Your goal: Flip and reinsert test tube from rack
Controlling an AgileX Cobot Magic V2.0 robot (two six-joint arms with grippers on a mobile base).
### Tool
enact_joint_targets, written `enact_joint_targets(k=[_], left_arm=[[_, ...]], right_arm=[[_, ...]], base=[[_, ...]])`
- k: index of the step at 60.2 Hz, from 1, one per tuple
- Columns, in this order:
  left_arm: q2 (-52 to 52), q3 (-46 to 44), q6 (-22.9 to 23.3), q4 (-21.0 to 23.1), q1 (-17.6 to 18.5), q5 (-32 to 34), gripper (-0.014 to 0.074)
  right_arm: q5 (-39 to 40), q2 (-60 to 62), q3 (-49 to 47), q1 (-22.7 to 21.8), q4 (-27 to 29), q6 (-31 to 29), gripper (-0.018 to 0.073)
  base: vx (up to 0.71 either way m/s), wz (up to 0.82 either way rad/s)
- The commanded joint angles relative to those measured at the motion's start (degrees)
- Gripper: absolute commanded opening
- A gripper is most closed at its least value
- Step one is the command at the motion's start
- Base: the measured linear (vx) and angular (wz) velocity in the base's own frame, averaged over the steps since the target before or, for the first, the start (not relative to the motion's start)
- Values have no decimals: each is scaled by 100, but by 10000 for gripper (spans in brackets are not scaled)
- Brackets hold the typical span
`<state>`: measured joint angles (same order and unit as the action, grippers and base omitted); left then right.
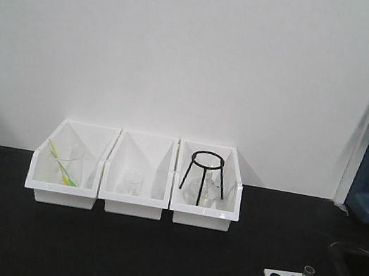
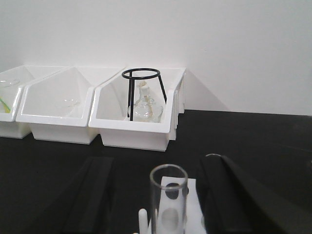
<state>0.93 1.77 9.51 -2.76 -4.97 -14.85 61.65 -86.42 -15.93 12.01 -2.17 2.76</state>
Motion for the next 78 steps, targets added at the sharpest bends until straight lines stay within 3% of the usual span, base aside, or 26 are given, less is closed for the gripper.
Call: enact_joint_targets(k=[1,11,20,28,36,42,78], left_arm=[[65,12,3,26,39,454,-6],[65,12,3,26,39,454,-6],[65,12,3,26,39,454,-6],[65,12,3,26,39,454,-6],[65,12,3,26,39,454,-6],[65,12,3,26,39,454,-6],[65,12,3,26,39,454,-6]], right_arm=[[614,297,-96,-15,-8,-40,454],[421,992,-156,-15,-8,-25,454],[-776,1907,-542,-15,-92,0,424],[-2629,2823,-1145,-15,-178,0,272],[-4915,3520,-1771,-15,-177,-6,0],[-5731,3858,-1935,-15,-183,-39,-15],[-6024,4431,-1911,-15,-180,-33,-12]], base=[[0,0],[0,0],[0,0],[0,0],[0,0],[0,0],[0,0]])
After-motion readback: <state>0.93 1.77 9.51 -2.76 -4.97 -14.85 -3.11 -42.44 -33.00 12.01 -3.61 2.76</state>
